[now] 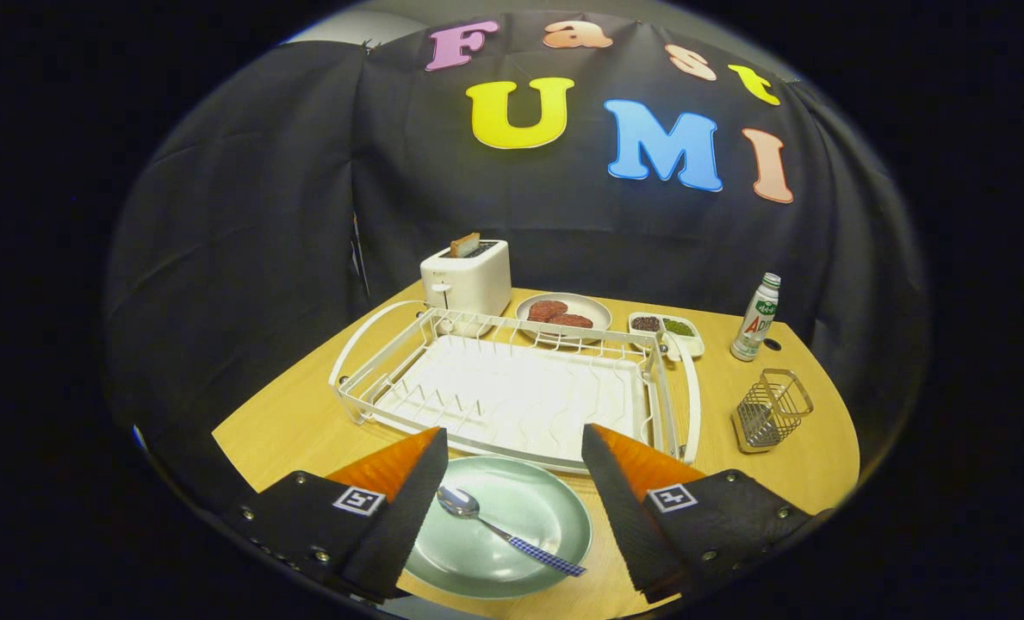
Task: Take the plate from the dish rack, then take the spoon from the basket and place it into the plate.
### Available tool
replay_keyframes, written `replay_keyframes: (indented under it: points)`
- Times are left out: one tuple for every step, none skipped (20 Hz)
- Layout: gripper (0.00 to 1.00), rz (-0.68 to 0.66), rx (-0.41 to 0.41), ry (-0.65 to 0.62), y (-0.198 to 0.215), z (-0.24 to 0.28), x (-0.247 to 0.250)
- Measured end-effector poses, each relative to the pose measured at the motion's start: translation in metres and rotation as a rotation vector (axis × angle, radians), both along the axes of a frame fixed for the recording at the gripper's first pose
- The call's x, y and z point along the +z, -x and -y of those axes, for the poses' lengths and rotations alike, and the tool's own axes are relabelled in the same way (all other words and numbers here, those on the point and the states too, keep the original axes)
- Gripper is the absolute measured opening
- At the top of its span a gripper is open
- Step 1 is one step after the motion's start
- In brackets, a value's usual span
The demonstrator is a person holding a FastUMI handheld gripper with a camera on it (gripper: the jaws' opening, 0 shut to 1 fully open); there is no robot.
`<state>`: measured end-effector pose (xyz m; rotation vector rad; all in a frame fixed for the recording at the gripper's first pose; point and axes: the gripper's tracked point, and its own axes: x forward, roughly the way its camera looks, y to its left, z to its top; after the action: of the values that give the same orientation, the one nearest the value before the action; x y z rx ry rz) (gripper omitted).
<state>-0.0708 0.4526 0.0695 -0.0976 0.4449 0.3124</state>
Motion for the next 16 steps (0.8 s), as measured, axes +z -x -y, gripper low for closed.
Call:
replay_keyframes:
  points:
    - [0.96,-0.002,0.001,0.004,0.000,0.001,-0.002]
    - [0.98,-0.007,0.003,0.008,0.000,0.001,-0.004]
    - [0.98,-0.008,0.003,0.009,0.000,0.001,-0.005]
    - [0.98,-0.009,0.001,0.008,0.001,0.002,-0.006]
    - [0.98,-0.010,-0.001,0.003,0.000,0.003,-0.006]
    - [0.98,-0.008,-0.003,-0.001,0.000,0.003,-0.004]
    - [0.98,-0.003,-0.005,-0.008,0.000,0.004,-0.001]
    - [0.98,0.009,-0.005,-0.014,-0.001,0.005,0.006]
    - [0.98,0.027,-0.010,-0.017,-0.003,0.007,0.014]
    - [0.98,0.052,-0.012,-0.024,-0.005,0.009,0.025]
    - [0.98,0.074,-0.015,-0.033,-0.008,0.011,0.037]
    - [0.98,0.096,-0.020,-0.043,-0.012,0.013,0.052]
    - [0.98,0.121,-0.028,-0.054,-0.015,0.018,0.067]
    - [0.98,0.153,-0.039,-0.067,-0.020,0.022,0.087]
    - [0.98,0.176,-0.047,-0.080,-0.023,0.027,0.103]
    - [0.98,0.211,-0.064,-0.093,-0.030,0.035,0.126]
